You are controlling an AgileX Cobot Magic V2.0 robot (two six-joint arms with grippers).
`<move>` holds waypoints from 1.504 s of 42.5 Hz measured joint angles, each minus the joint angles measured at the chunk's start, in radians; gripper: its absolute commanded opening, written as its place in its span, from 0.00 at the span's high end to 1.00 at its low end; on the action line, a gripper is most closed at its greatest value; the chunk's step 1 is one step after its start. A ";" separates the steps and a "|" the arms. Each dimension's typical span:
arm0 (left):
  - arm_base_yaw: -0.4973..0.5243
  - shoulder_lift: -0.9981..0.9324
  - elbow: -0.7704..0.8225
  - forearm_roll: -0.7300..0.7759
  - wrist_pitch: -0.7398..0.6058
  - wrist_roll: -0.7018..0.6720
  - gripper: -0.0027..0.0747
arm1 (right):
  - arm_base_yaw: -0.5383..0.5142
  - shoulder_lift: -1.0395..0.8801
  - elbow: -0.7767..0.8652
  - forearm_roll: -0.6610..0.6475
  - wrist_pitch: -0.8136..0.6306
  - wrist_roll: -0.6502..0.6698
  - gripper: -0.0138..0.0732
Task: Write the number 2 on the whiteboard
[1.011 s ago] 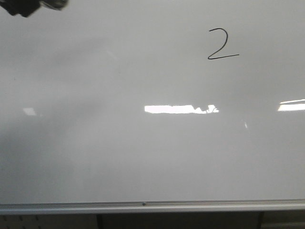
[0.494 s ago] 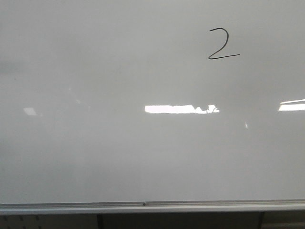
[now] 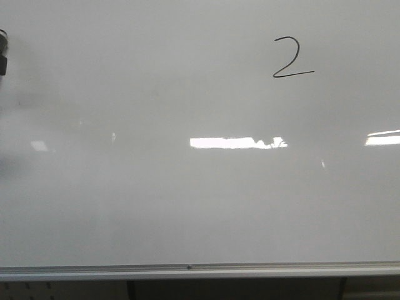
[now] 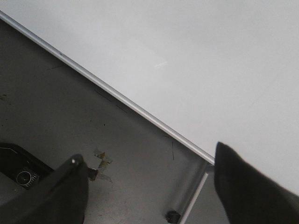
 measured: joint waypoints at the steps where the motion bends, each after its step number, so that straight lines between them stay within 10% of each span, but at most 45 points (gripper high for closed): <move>1: 0.000 0.008 0.000 0.000 -0.005 -0.001 0.99 | 0.000 0.000 0.000 0.000 0.000 0.000 0.18; 20: 0.000 0.053 0.000 0.002 -0.040 -0.001 0.41 | 0.000 0.000 0.000 0.000 0.000 0.008 0.18; 44: 0.000 -0.349 -0.127 0.089 0.616 0.026 0.41 | 0.000 0.000 0.000 -0.014 0.000 0.140 0.18; 64: 0.001 -0.765 -0.151 -0.177 0.998 0.329 0.41 | 0.000 -0.024 0.014 -0.014 -0.052 0.226 0.18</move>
